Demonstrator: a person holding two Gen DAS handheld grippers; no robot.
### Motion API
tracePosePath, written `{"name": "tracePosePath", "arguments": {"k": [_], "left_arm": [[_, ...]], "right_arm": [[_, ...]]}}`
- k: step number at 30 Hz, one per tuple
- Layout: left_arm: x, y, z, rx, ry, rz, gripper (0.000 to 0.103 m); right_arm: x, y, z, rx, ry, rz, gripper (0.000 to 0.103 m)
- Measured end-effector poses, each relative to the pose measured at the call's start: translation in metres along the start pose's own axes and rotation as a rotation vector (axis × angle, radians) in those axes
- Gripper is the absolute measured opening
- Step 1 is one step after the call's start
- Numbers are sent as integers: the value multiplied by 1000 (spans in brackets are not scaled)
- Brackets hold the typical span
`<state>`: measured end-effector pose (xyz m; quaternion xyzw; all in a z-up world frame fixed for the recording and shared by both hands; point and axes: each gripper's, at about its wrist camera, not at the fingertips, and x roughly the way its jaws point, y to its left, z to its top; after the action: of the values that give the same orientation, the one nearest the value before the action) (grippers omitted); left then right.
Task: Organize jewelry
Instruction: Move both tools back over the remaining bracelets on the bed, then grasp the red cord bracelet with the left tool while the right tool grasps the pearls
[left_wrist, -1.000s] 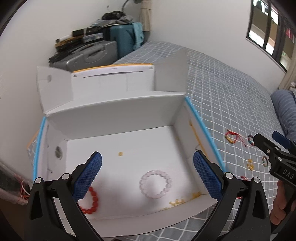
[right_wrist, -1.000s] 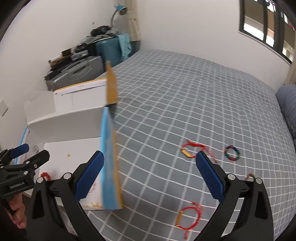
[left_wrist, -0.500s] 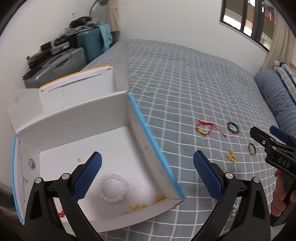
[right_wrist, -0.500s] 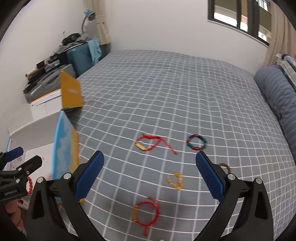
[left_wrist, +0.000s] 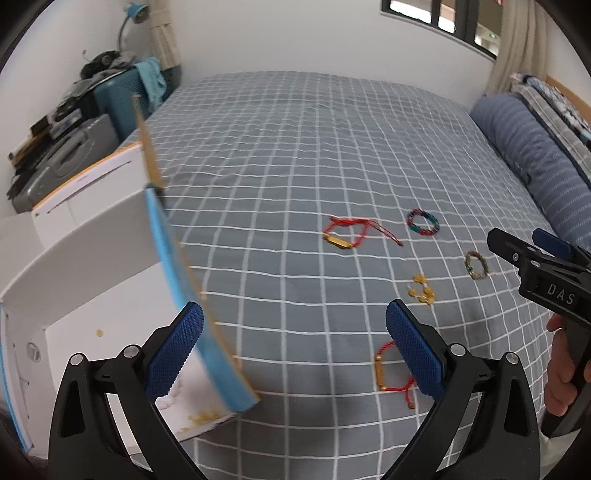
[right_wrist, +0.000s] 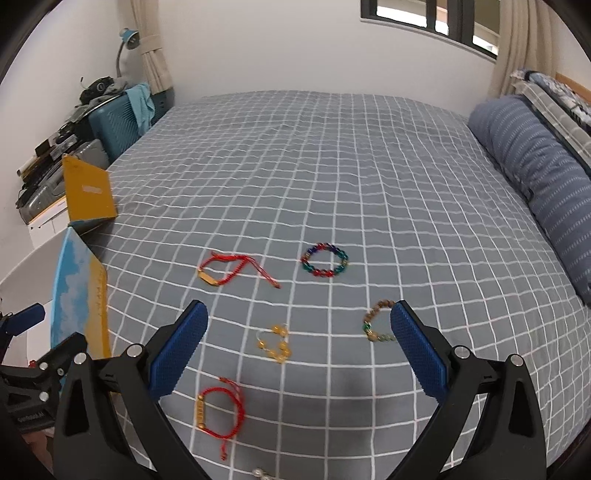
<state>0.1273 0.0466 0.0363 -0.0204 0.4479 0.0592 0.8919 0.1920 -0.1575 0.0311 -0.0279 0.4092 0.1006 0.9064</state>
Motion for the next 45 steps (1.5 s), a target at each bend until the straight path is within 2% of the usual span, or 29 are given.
{"name": "tracePosePath", "arguments": {"k": [8,16,29,33,36,40,45], "left_arm": [[24,-30,-7,50,26,-48,97],[52,-50,-23,97,69,-80,97],[80,-57,-50,114,126,-119,97],[89,-57,-57,107,146,-126,96],[97,-56,-61,94,173,-136,91],[106,-53,-66,64,219,-165,76],[108,-55,-68,72,215,-147,61]], "right_arm": [[0,-19,-30,23,48,-17,95],[3,-20,-72,14,115,-3,91],[2,0,-130,-26,199,44,87],[10,3,-145,-20,237,56,81],[14,7,-153,-23,255,63,79],[18,13,-159,-33,275,73,74],[22,20,-164,-46,300,81,64]]}}
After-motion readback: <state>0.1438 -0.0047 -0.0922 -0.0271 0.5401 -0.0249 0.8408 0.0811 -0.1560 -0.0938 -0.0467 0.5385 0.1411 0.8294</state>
